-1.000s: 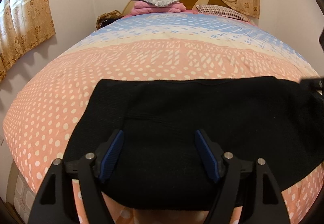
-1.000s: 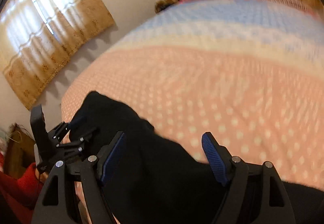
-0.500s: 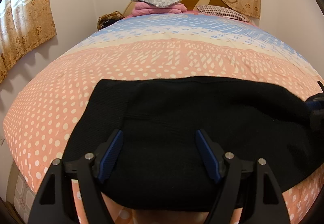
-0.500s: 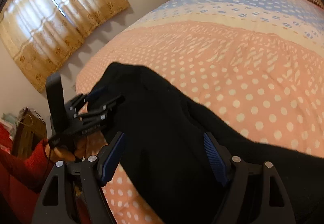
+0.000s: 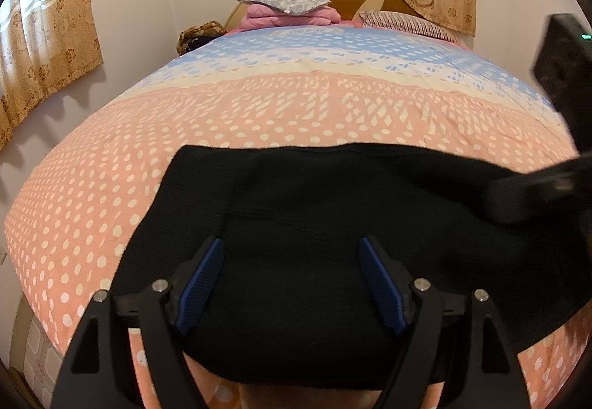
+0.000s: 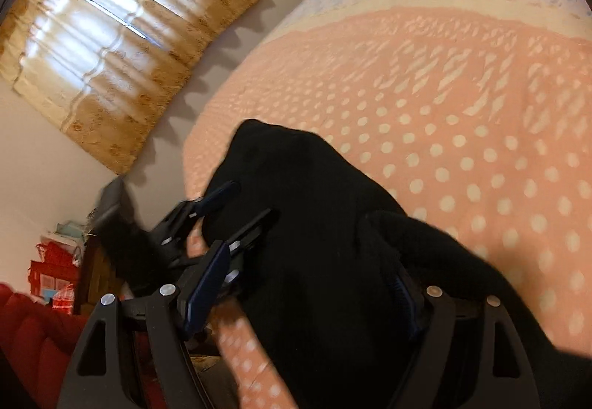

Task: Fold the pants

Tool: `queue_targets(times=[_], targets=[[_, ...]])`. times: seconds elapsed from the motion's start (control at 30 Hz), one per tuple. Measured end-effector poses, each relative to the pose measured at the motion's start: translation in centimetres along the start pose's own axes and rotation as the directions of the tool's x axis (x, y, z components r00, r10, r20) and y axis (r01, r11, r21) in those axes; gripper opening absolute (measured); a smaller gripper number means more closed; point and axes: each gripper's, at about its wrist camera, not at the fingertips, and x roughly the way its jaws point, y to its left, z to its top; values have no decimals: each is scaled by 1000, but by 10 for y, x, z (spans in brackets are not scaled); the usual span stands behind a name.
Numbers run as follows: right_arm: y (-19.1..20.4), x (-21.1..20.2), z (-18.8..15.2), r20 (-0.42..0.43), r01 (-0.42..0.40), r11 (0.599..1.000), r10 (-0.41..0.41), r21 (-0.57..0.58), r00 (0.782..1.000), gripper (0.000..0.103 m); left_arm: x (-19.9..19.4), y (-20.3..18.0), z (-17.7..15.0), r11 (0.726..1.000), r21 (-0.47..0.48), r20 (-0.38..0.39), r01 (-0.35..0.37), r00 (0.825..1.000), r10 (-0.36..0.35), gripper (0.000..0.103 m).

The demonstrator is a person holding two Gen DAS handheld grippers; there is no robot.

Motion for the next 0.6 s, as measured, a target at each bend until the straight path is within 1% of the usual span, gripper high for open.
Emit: queue_targets(times=[0.1,0.17,0.2,0.23,0.27,0.33,0.43,0.47,0.5,0.53,0.57,0.6], targets=[[-6,6,10,30,-9,1000,8,15,1000,80,1,0,1,1000,3,-1,6,1000,-6,79],[-7,-5,21,77,54,998,-55,14,996,80,2,-1,2,1000,3,-2,7,1000,-7,80],[-10,-15,26,119,72,997,-73,13,990,80,2,-1,2,1000,4,0,7,1000,-7,80],[-15,-23,29,141,46,999,-49,26,989,78,3,-2,2,1000,5,2,6,1000,-6,80],[-23,-29,33,148,-10,998,1,60,989,77,3,-2,2,1000,7,4,5,1000,-5,80],[-32,-30,36,151,-35,995,20,94,988,76,4,-3,2,1000,10,4,3,1000,-3,80],[-43,-25,40,106,-37,994,26,106,994,67,6,-2,2,1000,14,2,9,1000,-9,80],[-50,-26,41,94,-56,990,44,128,995,63,5,-2,3,1000,15,2,10,1000,-10,80],[-61,-28,41,83,-93,981,80,168,993,61,6,-2,3,1000,14,3,9,1000,-9,81],[-68,-32,41,77,-108,974,94,198,993,59,6,-2,3,1000,14,4,9,1000,-9,81],[-75,-46,40,94,-45,973,24,226,995,59,6,-2,3,1000,15,7,9,1000,-9,81],[-82,-64,36,126,36,969,-69,244,990,61,6,-3,2,1000,16,9,8,1000,-8,81]])
